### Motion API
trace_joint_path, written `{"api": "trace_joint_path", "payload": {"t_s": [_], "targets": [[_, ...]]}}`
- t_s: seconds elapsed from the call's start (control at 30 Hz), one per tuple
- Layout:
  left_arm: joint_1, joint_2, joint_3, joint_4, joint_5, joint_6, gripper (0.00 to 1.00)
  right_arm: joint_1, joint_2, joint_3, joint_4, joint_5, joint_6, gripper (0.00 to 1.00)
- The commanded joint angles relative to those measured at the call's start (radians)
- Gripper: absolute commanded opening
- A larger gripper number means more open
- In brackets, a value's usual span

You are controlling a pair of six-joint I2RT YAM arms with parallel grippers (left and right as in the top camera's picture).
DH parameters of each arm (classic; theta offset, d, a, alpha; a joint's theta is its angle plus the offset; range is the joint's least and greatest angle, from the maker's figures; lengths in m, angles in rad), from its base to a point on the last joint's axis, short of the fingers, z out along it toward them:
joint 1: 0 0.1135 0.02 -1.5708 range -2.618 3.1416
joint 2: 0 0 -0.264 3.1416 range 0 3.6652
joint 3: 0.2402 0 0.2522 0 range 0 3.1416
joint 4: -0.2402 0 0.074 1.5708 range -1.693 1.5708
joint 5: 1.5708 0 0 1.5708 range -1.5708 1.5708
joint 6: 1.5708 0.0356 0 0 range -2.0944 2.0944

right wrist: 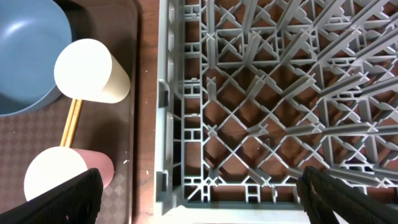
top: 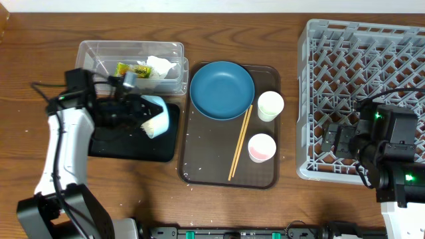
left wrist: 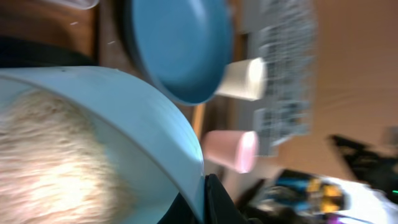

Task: Sort waste into correct bins and load items into the dishwasher rack
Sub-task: 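Tip the bowl over the black tray to pour out the rice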

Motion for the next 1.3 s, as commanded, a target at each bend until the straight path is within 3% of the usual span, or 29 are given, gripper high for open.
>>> {"api": "trace_joint_path", "payload": {"t_s": [0.0,0.33,0.5,0.83,0.93,1.03,1.1,1.13,1.27], "targets": [[0.077,0.038,-0.037,-0.003,0.314,0.066,0.06,0.002,0.001,0.018,-0.004,-0.005,-0.006,0.99],[0.185,0.179,-0.079,-0.004,0.45,0.09,0.06,0.002,0.001,0.018,-0.008,-0.005,-0.006,0.99],[0.187,0.228,-0.079,-0.016,0.453,-0.024,0.06,0.002,0.001,0.018,-0.008,-0.005,-0.006,0.99],[0.202,0.235,-0.079,-0.011,0.452,-0.058,0.06,0.002,0.001,0.018,-0.008,-0.004,-0.006,0.99],[0.211,0.235,-0.079,0.064,0.338,-0.054,0.06,0.002,0.001,0.018,-0.009,-0.004,-0.006,0.99],[0.214,0.235,-0.079,0.082,0.193,-0.128,0.06,0.002,0.001,0.018,-0.007,-0.004,-0.006,0.99],[0.214,0.234,-0.079,0.067,0.316,-0.09,0.06,0.002,0.001,0.018,-0.008,-0.004,-0.006,0.99],[0.214,0.233,-0.079,0.056,0.454,0.006,0.06,0.002,0.001,0.018,-0.009,-0.004,-0.006,0.99],[0.22,0.219,-0.072,0.04,0.415,0.071,0.06,0.002,0.001,0.018,-0.012,-0.004,-0.006,0.99]]}}
